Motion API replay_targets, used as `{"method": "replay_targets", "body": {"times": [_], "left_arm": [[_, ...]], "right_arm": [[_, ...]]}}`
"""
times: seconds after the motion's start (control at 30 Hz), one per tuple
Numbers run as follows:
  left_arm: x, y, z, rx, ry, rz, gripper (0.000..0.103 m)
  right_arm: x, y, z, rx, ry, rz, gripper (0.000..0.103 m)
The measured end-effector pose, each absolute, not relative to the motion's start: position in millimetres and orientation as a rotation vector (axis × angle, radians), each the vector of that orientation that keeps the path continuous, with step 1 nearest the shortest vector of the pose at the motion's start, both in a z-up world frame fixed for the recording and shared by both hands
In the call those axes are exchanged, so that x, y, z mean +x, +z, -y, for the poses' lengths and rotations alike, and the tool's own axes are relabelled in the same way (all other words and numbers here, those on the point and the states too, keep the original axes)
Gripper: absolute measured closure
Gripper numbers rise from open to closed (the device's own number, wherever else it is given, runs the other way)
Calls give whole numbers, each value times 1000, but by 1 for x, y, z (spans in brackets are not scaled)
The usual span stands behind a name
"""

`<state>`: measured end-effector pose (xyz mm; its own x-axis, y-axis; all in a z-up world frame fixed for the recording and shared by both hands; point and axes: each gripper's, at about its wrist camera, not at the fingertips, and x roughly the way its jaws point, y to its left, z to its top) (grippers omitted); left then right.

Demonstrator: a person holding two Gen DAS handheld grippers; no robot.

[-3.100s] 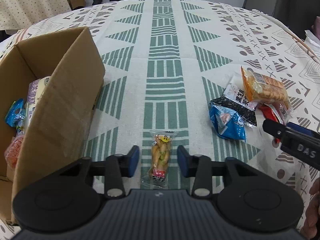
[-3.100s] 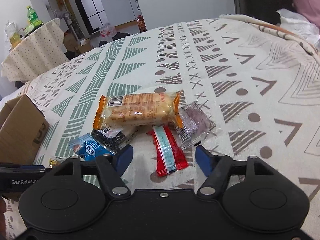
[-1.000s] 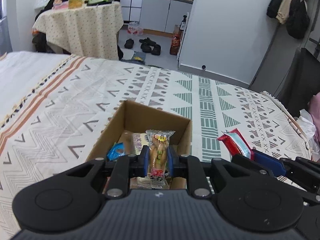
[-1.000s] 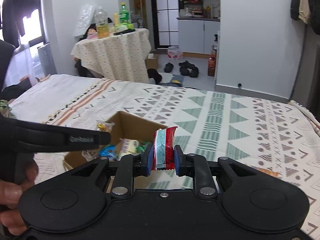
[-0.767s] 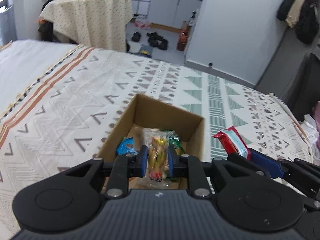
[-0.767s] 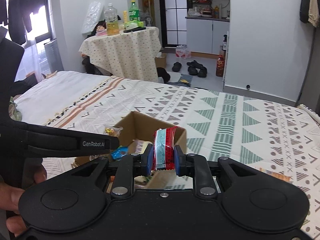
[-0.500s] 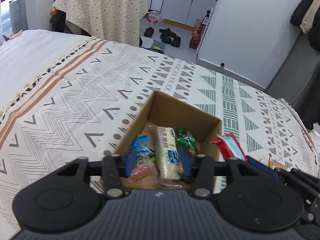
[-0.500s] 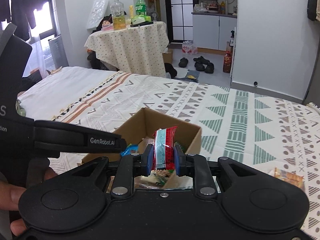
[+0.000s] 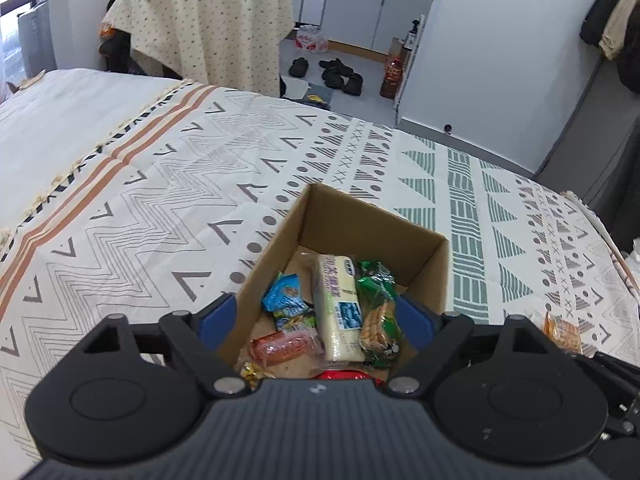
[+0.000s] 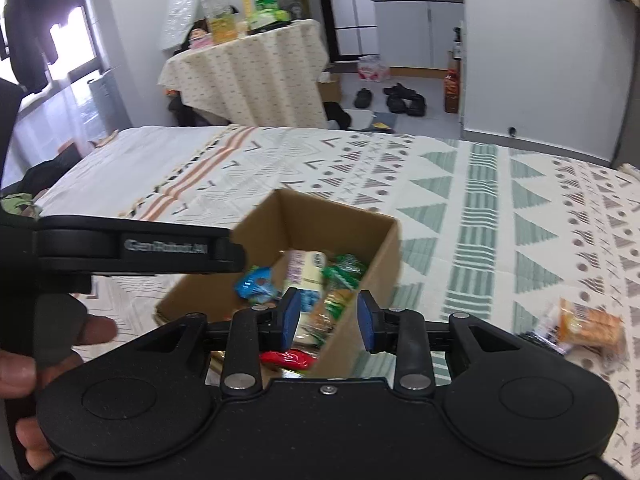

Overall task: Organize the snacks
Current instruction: 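Carry both snacks over the box and open both tools to release them, then move both tools back to the remaining snacks on the bed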

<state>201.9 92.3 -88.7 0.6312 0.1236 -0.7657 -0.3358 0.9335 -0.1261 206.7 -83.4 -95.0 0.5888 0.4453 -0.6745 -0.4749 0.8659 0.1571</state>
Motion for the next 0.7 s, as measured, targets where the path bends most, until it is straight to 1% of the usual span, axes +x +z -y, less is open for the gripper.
{"method": "replay_targets", "body": {"times": [0.13,0.17,0.2,0.27,0.33,0.47,0.57,0.6,0.7], "left_arm": [[202,-88,-79,-237,235,-848,16],[201,-86,-74,-229,223,-841,16],[201,-85,-69,-219,212,-836,15],[200,-82,-60,-209,192,-827,9],[200,-80,-50,-193,180,-822,8],[200,-78,-33,-166,154,-820,1],[201,-79,-21,-159,131,-831,1],[201,-80,-17,-156,122,-834,1],[202,-79,-6,-144,102,-836,0]], "right_arm": [[204,-97,103,-37,500,-778,64],[202,-97,108,-36,492,-780,61],[201,-97,113,-32,483,-782,56],[199,-96,122,-26,469,-780,49],[198,-94,130,-39,457,-773,45],[195,-94,149,-53,427,-761,28],[193,-95,166,-58,403,-744,13],[193,-96,172,-58,393,-738,10],[193,-100,190,-40,361,-743,8]]}}
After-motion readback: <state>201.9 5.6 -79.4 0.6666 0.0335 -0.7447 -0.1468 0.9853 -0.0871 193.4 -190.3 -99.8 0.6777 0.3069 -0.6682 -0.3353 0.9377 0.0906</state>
